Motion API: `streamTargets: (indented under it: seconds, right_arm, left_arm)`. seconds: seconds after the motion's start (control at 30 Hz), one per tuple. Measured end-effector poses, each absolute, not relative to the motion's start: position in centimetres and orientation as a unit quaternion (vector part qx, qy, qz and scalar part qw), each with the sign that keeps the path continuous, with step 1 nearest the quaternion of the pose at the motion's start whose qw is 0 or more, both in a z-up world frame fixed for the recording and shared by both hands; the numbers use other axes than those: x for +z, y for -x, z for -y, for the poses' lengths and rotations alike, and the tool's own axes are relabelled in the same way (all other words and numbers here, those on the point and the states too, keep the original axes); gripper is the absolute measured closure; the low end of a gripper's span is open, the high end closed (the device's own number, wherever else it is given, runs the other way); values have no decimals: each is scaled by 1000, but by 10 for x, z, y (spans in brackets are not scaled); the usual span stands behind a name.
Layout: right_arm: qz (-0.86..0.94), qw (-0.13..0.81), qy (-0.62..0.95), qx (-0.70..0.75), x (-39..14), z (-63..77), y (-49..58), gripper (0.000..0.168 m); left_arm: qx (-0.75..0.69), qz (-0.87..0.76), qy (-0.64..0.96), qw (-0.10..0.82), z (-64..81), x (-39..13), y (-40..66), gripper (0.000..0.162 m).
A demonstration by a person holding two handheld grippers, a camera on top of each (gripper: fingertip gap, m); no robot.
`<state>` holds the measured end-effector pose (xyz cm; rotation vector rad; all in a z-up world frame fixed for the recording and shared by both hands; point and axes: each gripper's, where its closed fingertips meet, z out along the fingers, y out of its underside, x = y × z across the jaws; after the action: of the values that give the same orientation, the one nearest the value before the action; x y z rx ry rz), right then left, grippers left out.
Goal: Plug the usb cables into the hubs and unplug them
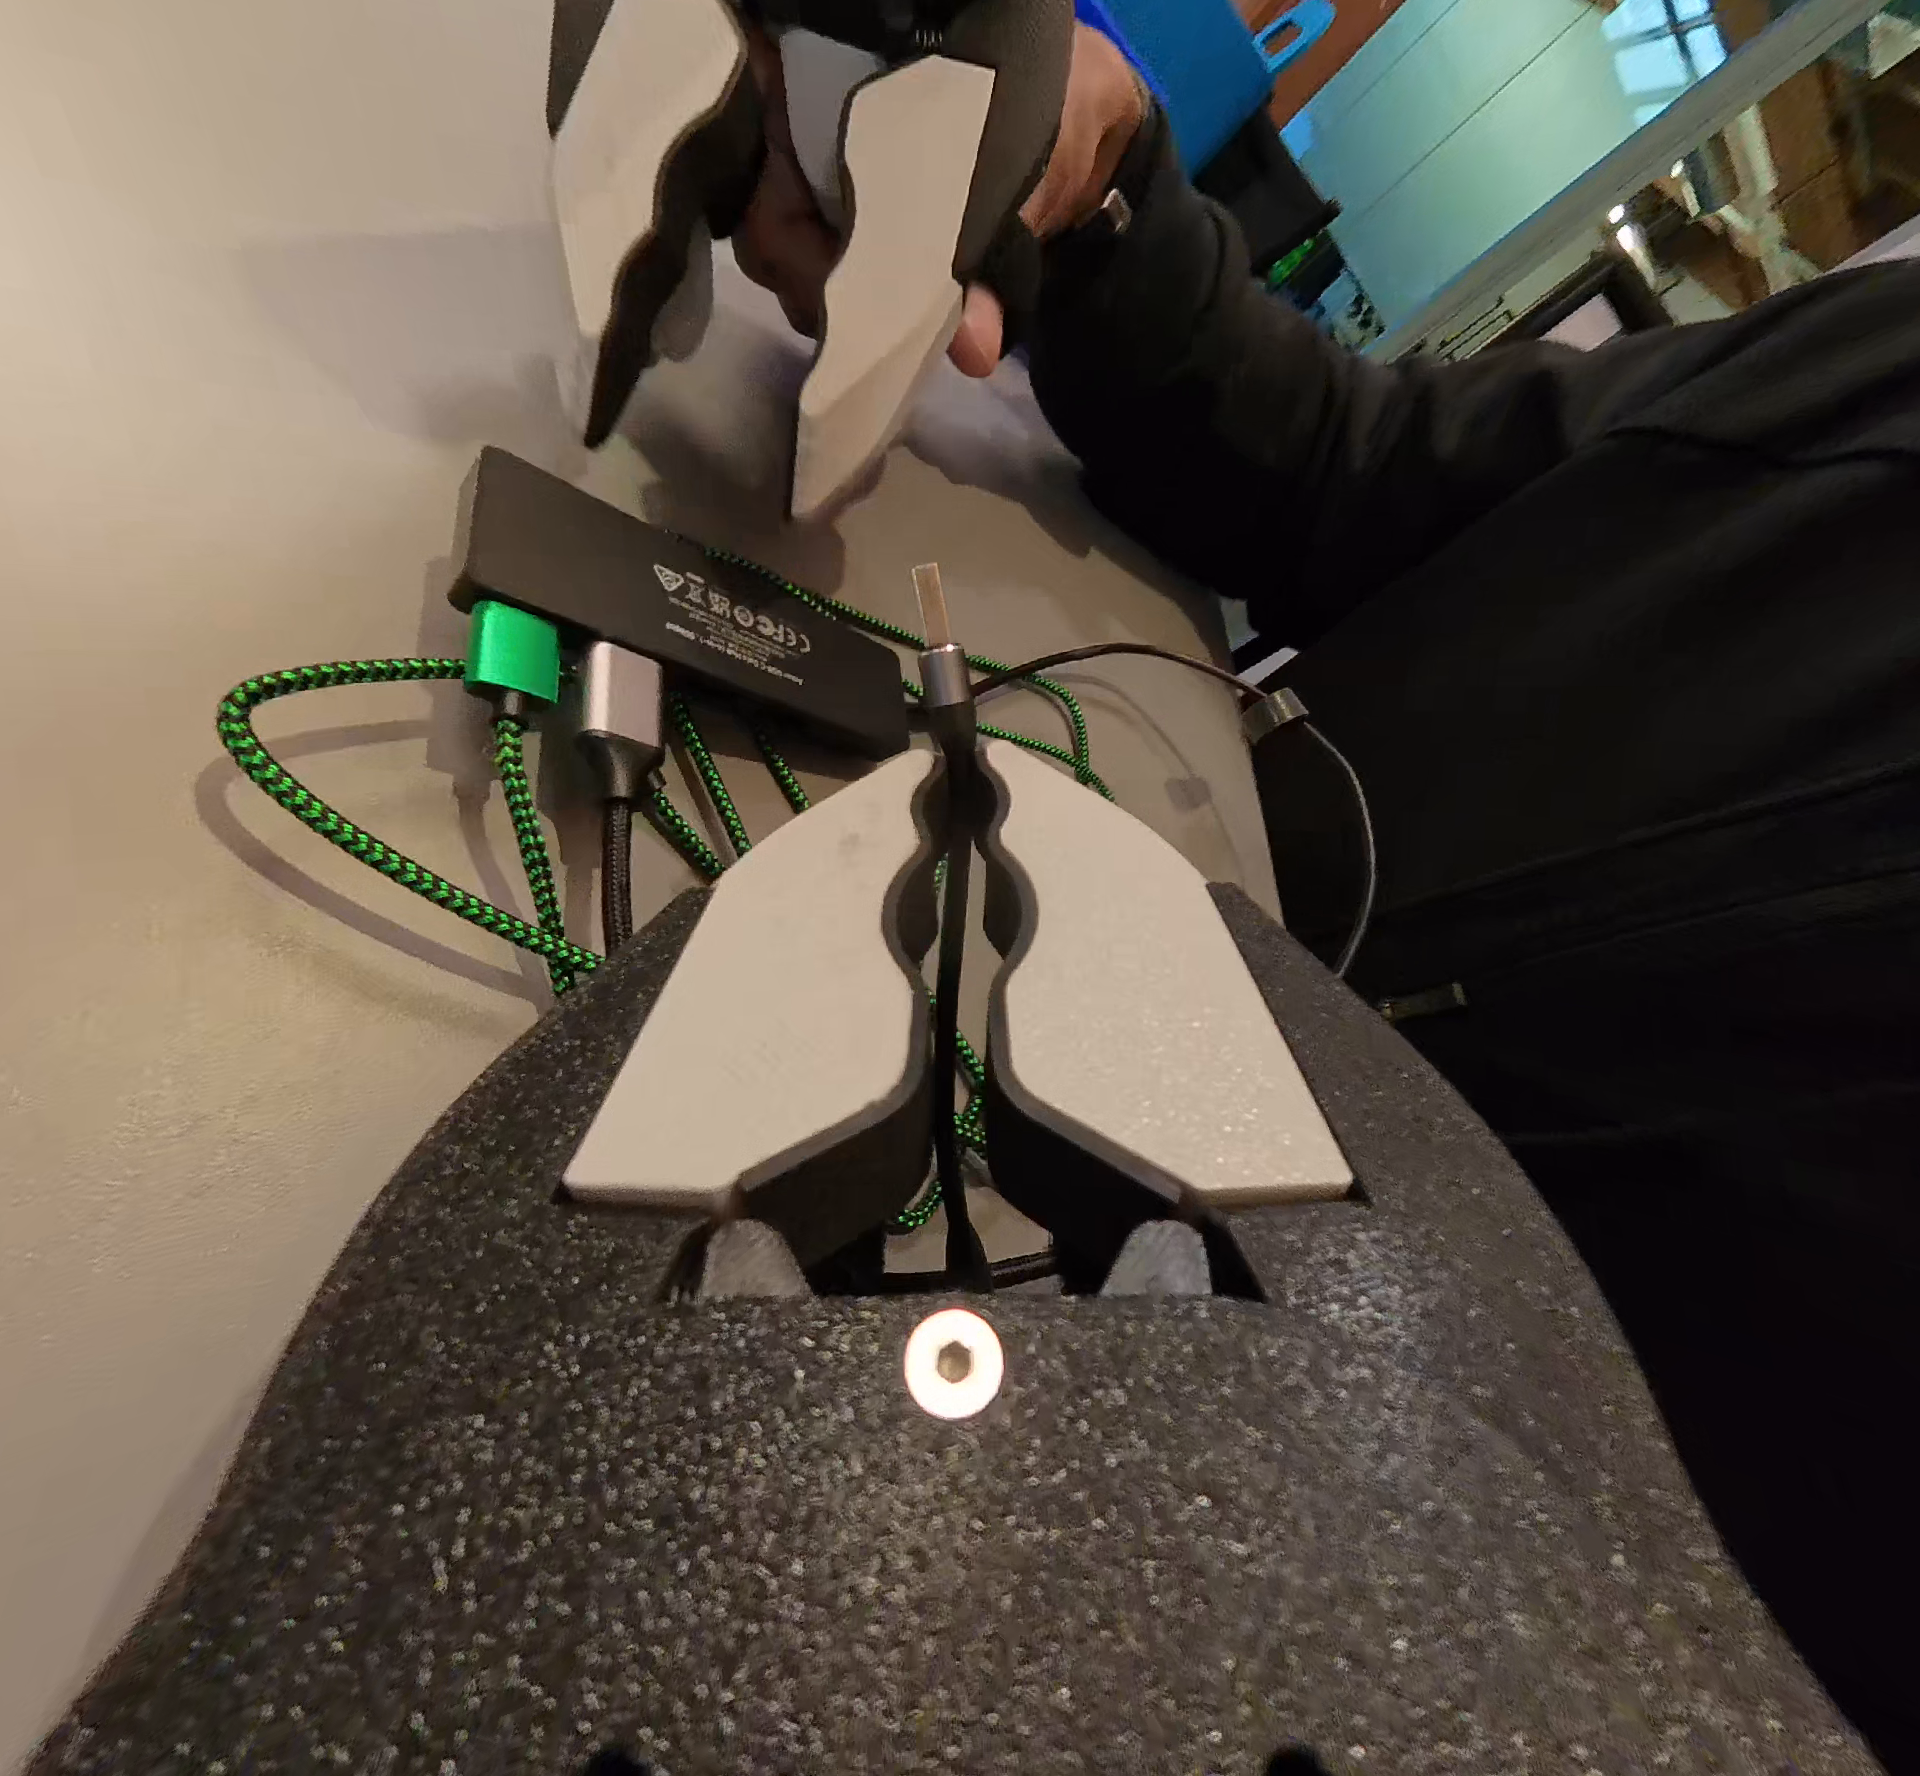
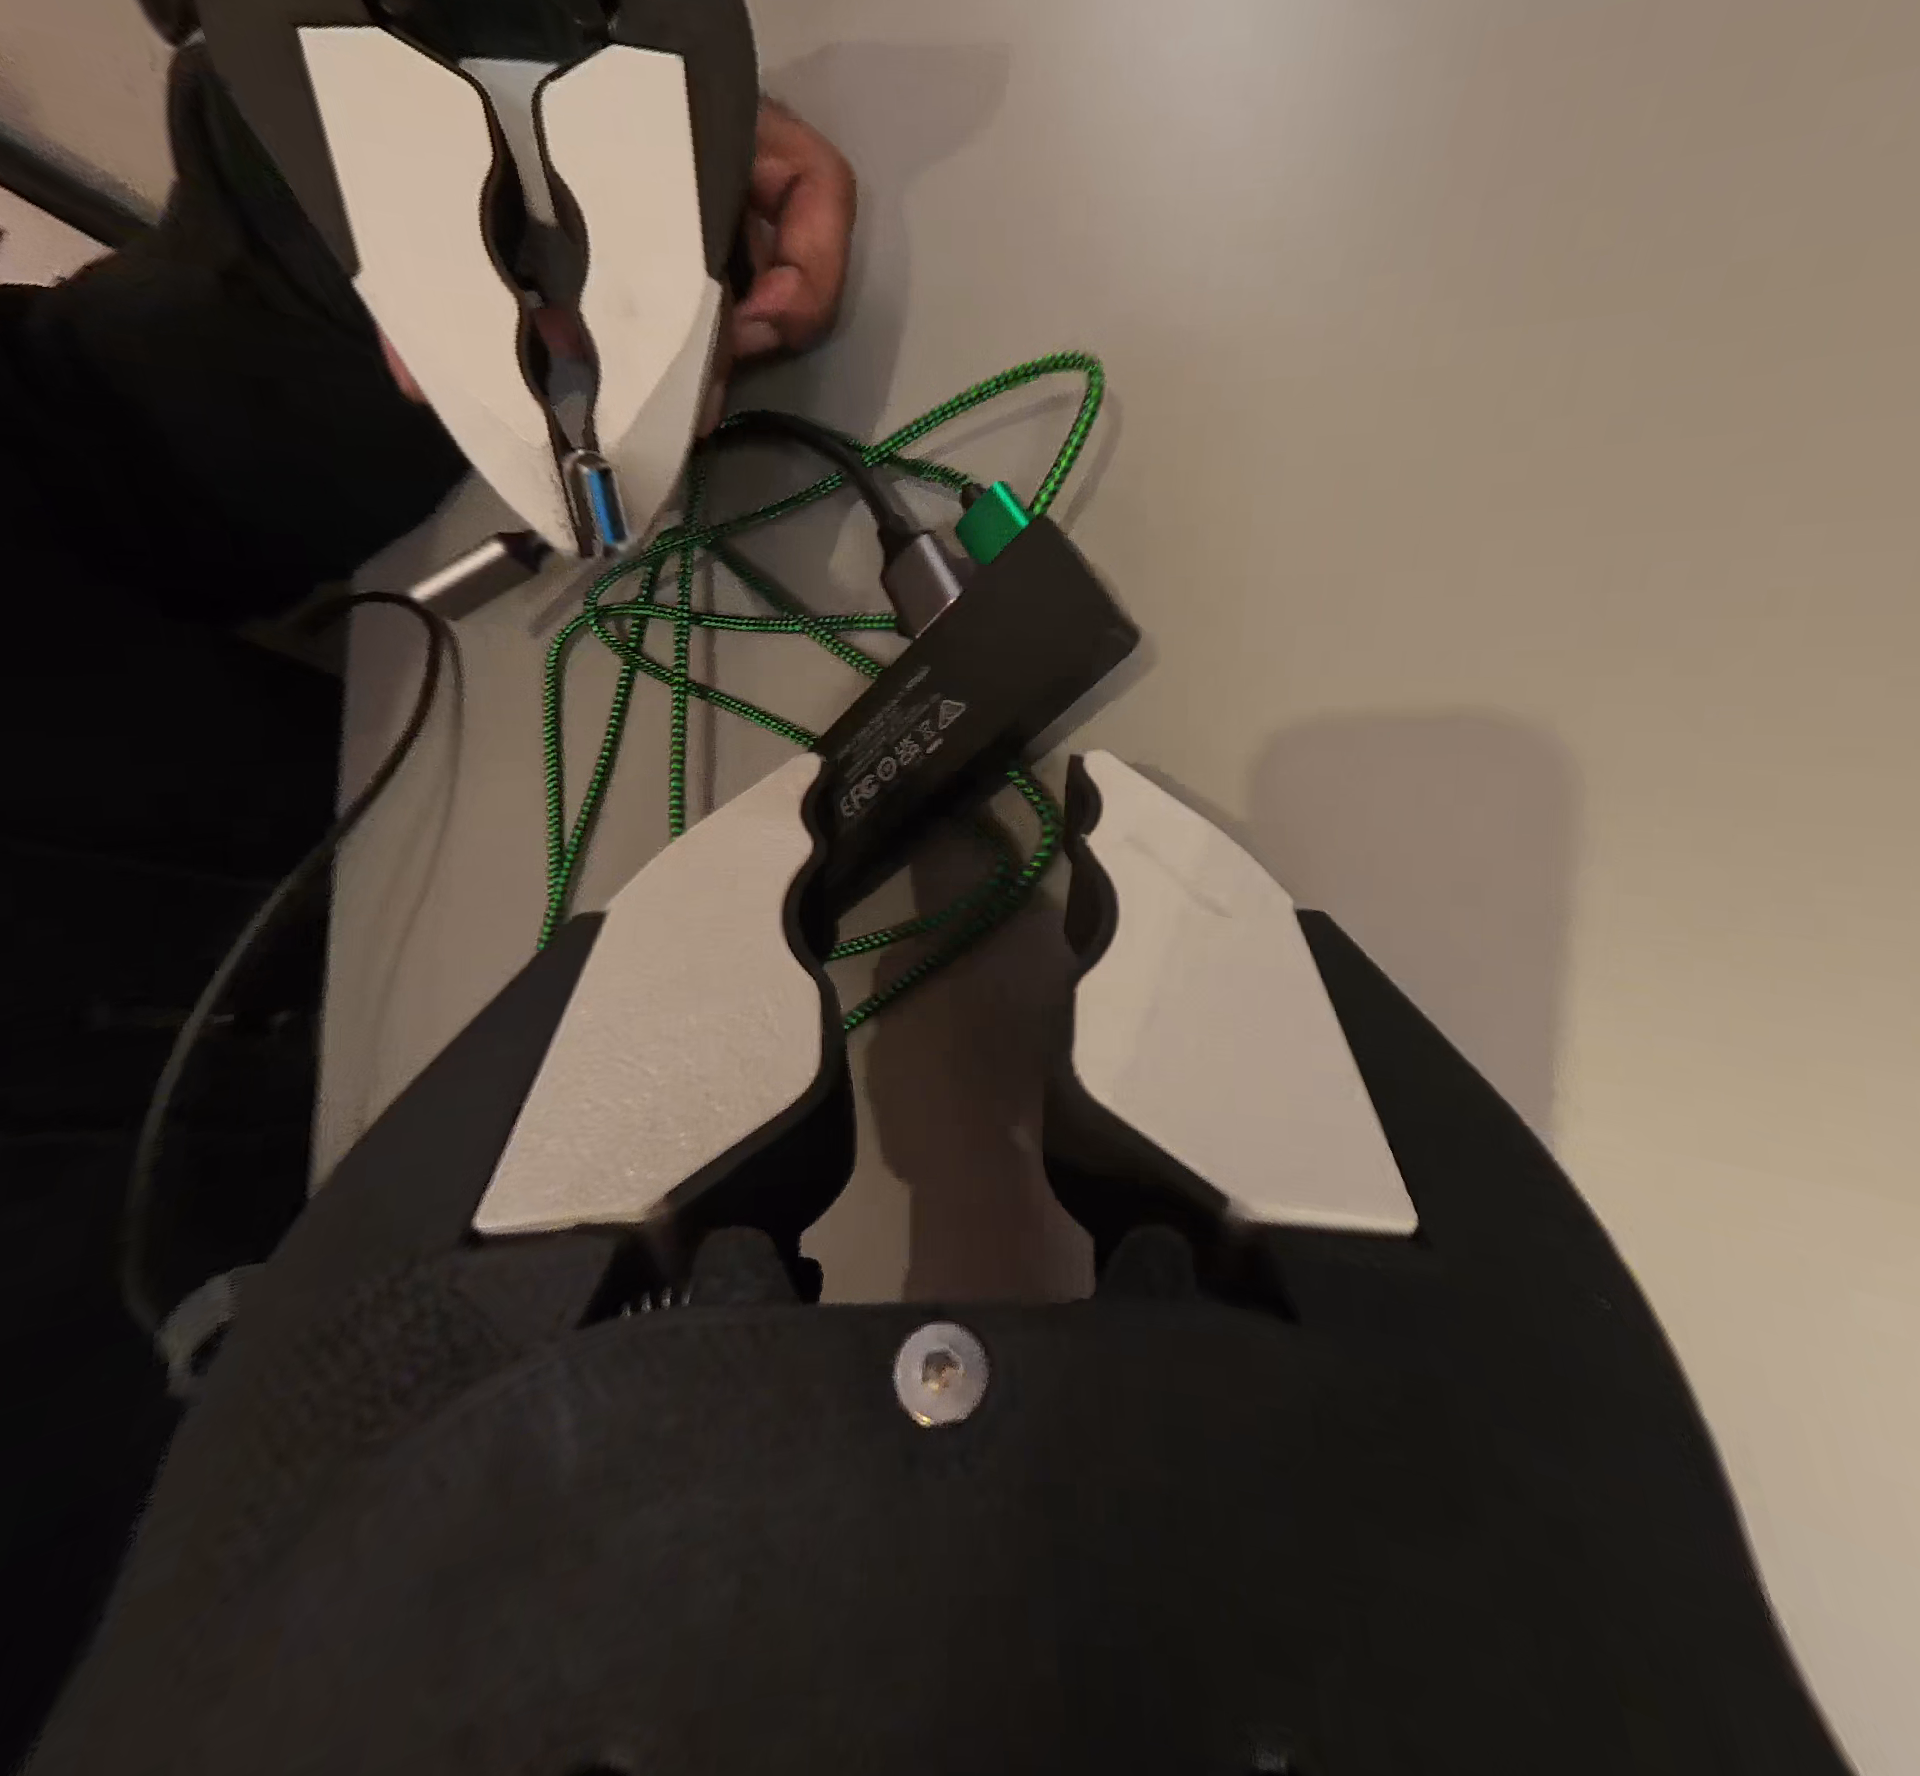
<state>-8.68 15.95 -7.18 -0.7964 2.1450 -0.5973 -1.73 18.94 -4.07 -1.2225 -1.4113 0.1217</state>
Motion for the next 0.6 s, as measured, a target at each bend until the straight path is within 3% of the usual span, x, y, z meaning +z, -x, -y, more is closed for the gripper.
streamTargets:
  seconds: [0.23,0.4,0.6]
  right_arm:
    - [-719,400,398,-407,-6,-164,67,126]
    - [-635,412,472,-452,5,-191,35,124]
    - [-612,388,513,-460,-4,-202,18,137]
  left_arm:
    - [6,574,492,655,-201,-24,18,160]
    - [-32,550,474,686,-210,-17,16,160]
    - [-37,546,503,669,-221,-19,15,160]
